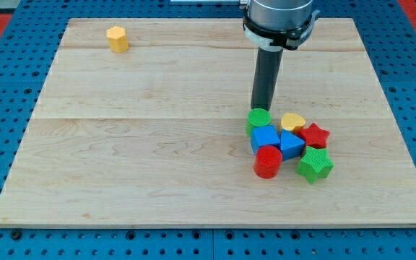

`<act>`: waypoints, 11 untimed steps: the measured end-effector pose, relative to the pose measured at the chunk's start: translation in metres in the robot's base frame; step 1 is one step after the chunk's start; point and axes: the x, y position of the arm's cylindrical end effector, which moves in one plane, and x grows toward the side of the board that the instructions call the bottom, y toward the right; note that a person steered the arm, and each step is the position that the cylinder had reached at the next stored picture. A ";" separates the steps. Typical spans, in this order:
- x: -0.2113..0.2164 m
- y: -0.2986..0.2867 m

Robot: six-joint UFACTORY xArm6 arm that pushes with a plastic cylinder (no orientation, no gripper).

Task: Move the yellow hexagon to the bottom

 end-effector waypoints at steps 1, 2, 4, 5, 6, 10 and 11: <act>-0.021 -0.009; -0.052 -0.065; -0.175 -0.146; -0.231 -0.207; -0.227 -0.253; -0.133 -0.245; -0.122 -0.251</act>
